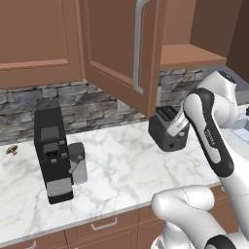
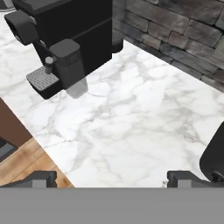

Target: Close all open cabinet doors.

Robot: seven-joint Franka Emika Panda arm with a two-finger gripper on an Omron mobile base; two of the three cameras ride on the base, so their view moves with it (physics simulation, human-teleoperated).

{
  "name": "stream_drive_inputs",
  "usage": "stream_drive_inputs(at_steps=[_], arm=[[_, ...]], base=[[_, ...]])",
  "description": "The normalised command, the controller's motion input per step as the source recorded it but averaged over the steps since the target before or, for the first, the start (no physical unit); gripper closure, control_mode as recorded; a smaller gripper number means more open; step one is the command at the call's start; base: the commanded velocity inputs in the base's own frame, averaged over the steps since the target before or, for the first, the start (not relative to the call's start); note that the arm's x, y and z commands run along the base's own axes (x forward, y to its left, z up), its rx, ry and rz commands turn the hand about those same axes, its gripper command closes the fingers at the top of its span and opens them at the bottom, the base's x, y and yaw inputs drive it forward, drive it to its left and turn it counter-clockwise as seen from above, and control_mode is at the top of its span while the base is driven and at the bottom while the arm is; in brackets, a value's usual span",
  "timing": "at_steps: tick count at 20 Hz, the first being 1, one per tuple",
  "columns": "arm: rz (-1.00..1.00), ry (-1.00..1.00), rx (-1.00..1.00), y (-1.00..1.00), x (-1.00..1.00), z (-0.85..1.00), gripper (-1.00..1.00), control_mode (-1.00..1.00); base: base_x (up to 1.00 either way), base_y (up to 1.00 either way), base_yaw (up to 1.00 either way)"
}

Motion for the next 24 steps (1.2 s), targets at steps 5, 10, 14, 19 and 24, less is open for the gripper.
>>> stream_drive_inputs(at_steps=[5, 10, 14, 19, 24], arm=[[0.00, 0.00, 0.00, 0.00, 0.00, 0.00, -1.00, -1.00], [0.00, -0.01, 0.00, 0.00, -0.05, 0.00, -1.00, -1.00], [0.04, -0.07, 0.00, 0.00, -0.30, 0.00, -1.00, -1.00], [0.02, -0.10, 0.01, 0.02, -0.32, 0.14, -1.00, -1.00], [-0.02, 0.00, 0.08, 0.09, -0.32, 0.25, -1.00, -1.00]], base=[[0.00, 0.00, 0.00], [0.00, 0.00, 0.00], [0.00, 0.00, 0.00], [0.00, 0.00, 0.00], [0.00, 0.00, 0.00]])
